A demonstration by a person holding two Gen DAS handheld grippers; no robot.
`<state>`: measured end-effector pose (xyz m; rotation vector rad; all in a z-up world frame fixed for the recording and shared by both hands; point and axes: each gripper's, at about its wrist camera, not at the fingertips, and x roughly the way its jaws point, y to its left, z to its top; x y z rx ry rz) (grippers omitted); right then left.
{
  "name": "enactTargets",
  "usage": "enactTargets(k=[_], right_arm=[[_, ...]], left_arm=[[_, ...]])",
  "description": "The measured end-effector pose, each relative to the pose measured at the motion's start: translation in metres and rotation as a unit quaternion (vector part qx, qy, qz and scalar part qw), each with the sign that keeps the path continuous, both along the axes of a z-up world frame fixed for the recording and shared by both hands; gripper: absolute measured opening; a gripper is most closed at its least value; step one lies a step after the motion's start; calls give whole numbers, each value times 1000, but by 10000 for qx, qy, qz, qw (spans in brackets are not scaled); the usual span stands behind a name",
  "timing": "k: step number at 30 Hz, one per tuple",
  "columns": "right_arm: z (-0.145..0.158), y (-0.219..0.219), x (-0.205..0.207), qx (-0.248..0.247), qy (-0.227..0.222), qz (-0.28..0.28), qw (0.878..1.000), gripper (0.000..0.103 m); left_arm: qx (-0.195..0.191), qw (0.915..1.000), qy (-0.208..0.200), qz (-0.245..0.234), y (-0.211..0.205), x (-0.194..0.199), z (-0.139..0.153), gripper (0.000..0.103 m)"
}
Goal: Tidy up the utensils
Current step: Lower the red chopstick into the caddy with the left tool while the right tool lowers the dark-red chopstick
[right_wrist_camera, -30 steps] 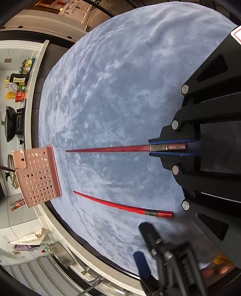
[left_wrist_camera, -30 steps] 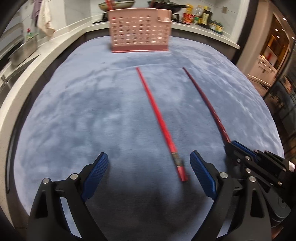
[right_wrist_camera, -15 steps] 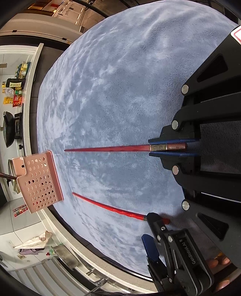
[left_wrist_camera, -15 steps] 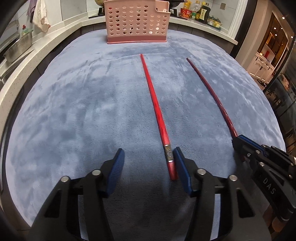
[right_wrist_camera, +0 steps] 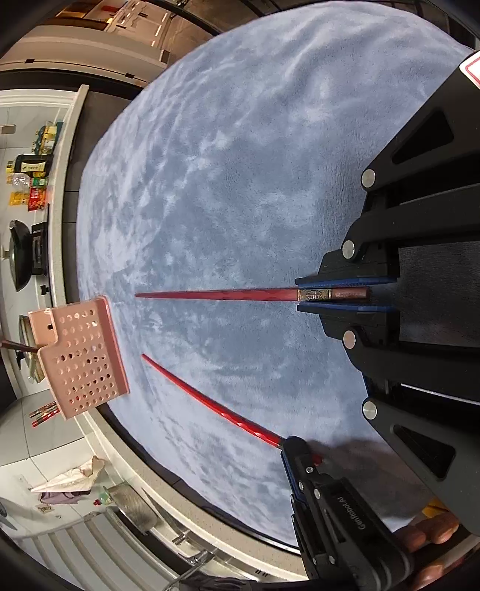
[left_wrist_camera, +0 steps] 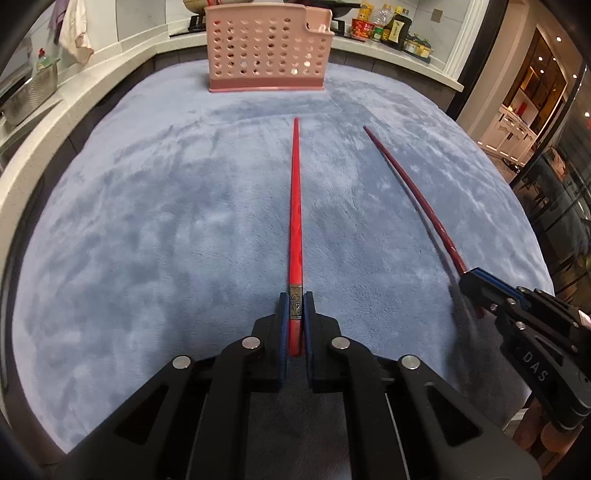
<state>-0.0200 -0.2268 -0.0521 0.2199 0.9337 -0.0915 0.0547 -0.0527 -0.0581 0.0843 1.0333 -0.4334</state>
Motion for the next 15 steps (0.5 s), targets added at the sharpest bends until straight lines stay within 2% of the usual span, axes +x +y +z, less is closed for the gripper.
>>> enactTargets(k=[8,15], right_arm=[[46,-8,-6,-95,-532,-40,9985,7],[106,-20,-1,-173,-1252,-106,9919,7]], left_arm=[[-118,9981,-590,142,18,-5,53,7],[-286,9920,-1193,280,28,4,107,7]])
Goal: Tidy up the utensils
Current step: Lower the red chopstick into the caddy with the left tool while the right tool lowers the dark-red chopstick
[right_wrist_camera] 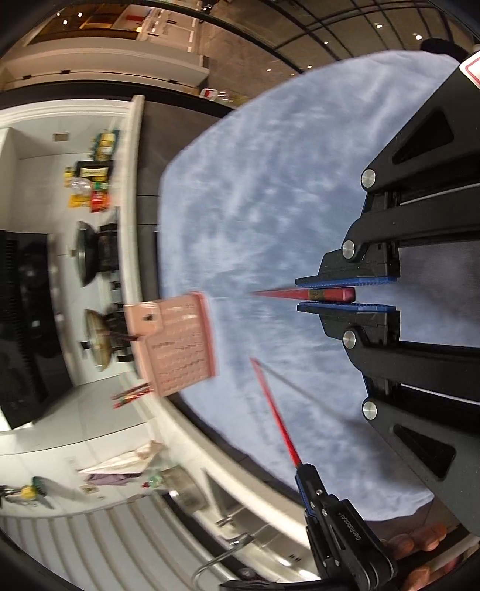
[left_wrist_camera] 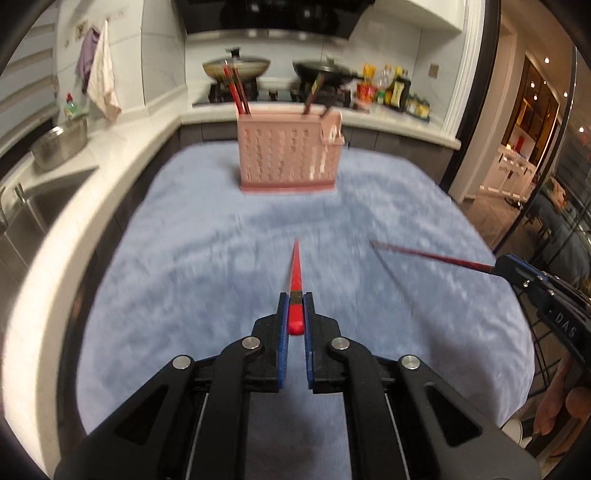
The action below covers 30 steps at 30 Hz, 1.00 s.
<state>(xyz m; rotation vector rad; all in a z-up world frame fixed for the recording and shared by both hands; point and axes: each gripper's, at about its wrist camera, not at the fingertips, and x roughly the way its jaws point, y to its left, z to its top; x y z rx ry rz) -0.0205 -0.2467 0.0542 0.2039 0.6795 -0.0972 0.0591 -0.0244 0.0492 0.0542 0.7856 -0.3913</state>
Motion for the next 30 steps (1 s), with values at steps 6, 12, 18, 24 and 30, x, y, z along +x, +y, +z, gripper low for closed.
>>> enactTargets(k=[6,12,18,24,30], right_arm=[[36,-11,11,110,-411,-6,9991,7],[58,-19,21,193,-678,-21,9975,7],[76,-32,40,525,-894,49,9946,7],[98,-41,73,847,-1160,214,9894,7],[139,-45,122,1105,-1629,455,9794,7]], left_arm=[[-99,9992,-359,143,6,17,33,7],[-194,9973,-655,257,9,37,61,7],[-284,9952,-892,289,7,57,86,7],[-602,9906,-1177,340,9,87,117,7],[-988,9825,-1540,336,10,125,160,7]])
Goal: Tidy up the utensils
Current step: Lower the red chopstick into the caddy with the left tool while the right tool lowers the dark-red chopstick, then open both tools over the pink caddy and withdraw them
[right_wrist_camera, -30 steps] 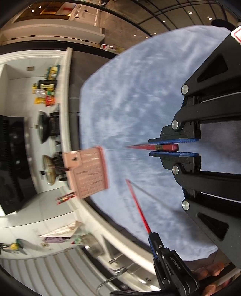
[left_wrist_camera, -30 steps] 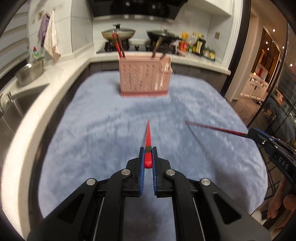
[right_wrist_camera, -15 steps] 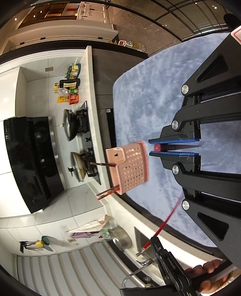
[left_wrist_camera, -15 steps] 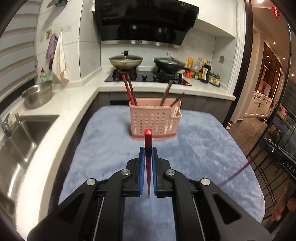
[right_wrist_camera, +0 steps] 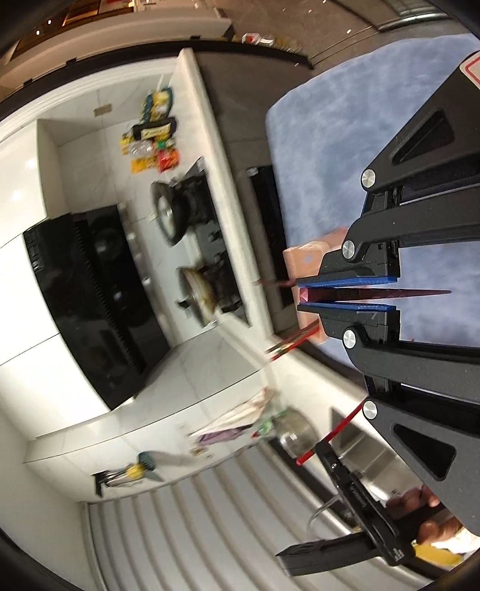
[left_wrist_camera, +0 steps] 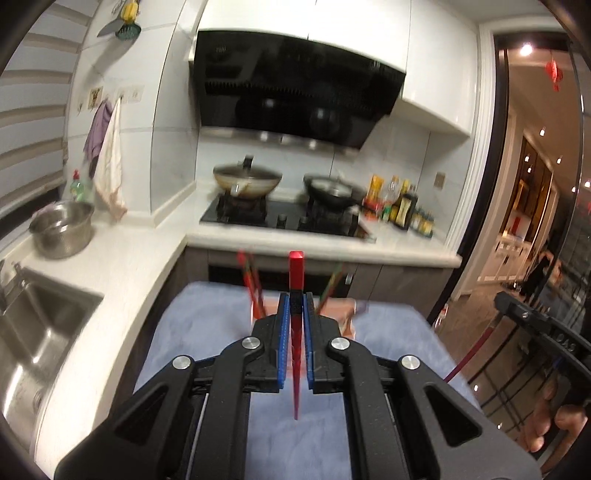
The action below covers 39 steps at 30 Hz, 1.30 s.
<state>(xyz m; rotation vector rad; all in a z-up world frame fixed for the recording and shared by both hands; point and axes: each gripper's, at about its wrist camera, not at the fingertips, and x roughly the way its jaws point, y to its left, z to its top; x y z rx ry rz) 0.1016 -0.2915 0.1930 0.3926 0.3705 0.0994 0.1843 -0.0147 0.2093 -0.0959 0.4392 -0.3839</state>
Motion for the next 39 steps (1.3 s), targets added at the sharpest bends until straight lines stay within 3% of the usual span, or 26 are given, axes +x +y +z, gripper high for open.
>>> enactTargets(k=[7,14,19,29,30,31,33,35,39], right_arm=[[44,4,71,-39,-556,-45,9984,7],[50,12,139,-181,-651,-177,9976,7],[30,19,180,-242,-391,-144,9988,7],[-44,27,217,-361,469,24,9982,7],[-47,27,218,-392,507,11,9979,8],[-47,27,218,-420,518,-25,9978,13],[-44,26,216,-449,466,-93,9979,26],[-37,24,210,-439,380,-166,9982,41],[-25,23,196,-506,306,-159,9981,47]], left_arm=[[-80,9982,-578,119,-17,56,41,7],[123,9976,-622,265,-33,109,30,7],[157,9988,-380,284,-38,138,3,7],[121,9996,140,195,-37,165,-44,7],[104,9996,129,224,-36,164,-45,15],[105,9994,109,305,-35,163,-44,35],[113,9988,6,482,-33,158,-41,58],[177,9978,-161,619,-32,151,-36,59],[401,9970,-209,630,-36,138,-30,63]])
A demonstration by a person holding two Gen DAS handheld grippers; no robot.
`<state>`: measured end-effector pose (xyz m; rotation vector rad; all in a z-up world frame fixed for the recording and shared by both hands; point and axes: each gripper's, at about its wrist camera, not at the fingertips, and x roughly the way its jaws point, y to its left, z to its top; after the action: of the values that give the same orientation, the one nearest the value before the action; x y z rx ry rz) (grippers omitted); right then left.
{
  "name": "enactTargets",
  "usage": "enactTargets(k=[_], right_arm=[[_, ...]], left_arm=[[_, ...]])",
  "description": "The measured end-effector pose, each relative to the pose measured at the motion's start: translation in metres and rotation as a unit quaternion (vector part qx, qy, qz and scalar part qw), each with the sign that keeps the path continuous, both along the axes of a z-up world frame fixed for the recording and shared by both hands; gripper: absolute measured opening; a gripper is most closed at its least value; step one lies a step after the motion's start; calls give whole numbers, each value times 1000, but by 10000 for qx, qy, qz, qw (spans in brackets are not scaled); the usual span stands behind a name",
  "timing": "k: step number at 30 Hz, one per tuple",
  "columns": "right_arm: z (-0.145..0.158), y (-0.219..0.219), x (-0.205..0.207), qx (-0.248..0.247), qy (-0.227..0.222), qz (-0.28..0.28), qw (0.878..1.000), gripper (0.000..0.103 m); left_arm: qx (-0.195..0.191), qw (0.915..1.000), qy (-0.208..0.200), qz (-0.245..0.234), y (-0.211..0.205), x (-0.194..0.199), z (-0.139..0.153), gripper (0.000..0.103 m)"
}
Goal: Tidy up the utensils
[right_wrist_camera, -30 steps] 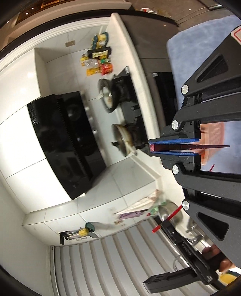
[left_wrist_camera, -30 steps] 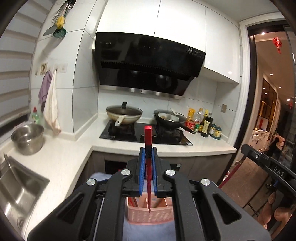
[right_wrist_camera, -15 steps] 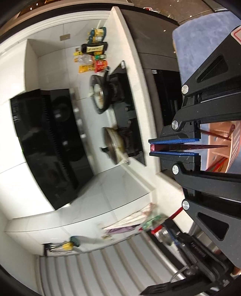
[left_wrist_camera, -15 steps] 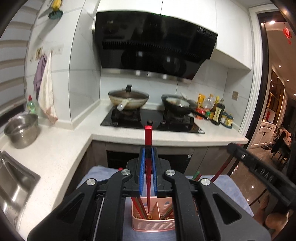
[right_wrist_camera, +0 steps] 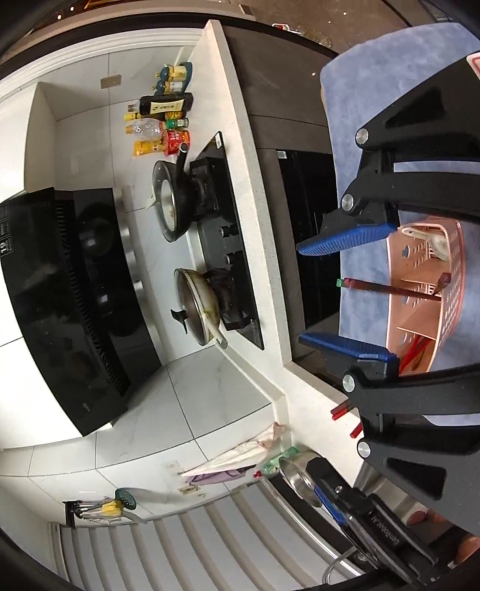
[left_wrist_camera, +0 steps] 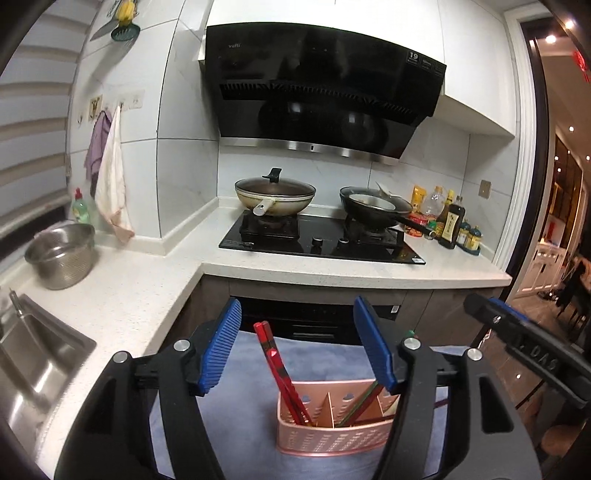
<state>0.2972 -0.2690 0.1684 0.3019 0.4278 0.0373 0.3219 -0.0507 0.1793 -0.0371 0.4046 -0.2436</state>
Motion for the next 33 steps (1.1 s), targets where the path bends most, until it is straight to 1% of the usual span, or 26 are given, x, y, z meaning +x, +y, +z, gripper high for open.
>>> enactTargets(k=[2,4,5,6,7,9,10,11,14,18,20,23,28,33], right_arm=[[4,1,-8,-79,-31,-14,10000,52],[8,4,-21,-187,-39,-25,9998,56],[9,5,-25,-204,-34,-22,9998,59],[10,6,-35,-235,-19,-19,9997,61],[10,7,-42,-254,12,-18,9997,65],[8,9,-59,-302,144,-3,9994,68],[8,9,-59,-302,144,-3,9994,69],[6,10,-68,-334,208,-1,9992,72],[0,15,-93,-493,342,-13,9982,77],[-8,23,-122,-745,544,-14,9957,79],[-13,26,-139,-828,657,-67,9944,81],[-19,27,-156,-794,801,-123,9935,83],[-36,31,-179,-543,1068,-119,9927,84],[-47,39,-198,-614,1181,-188,9909,84]], left_arm=[[83,10000,-18,21,-2,-8,2,69],[185,9998,-45,98,-2,-20,5,84],[215,9997,-50,126,-2,-26,5,86],[257,9996,-40,145,-2,-31,6,86],[311,9994,-16,127,-3,-39,7,86],[409,9991,28,106,-4,-54,7,86],[451,9989,58,104,-4,-61,6,87],[485,9987,86,120,-4,-65,6,87],[574,9980,201,191,-3,-84,1,89],[554,9973,450,164,2,-111,-9,91],[611,9968,489,181,3,-123,-14,91],[705,9959,542,182,4,-138,-20,92],[777,9946,668,181,7,-157,-31,95],[799,9933,800,219,10,-170,-43,96]])
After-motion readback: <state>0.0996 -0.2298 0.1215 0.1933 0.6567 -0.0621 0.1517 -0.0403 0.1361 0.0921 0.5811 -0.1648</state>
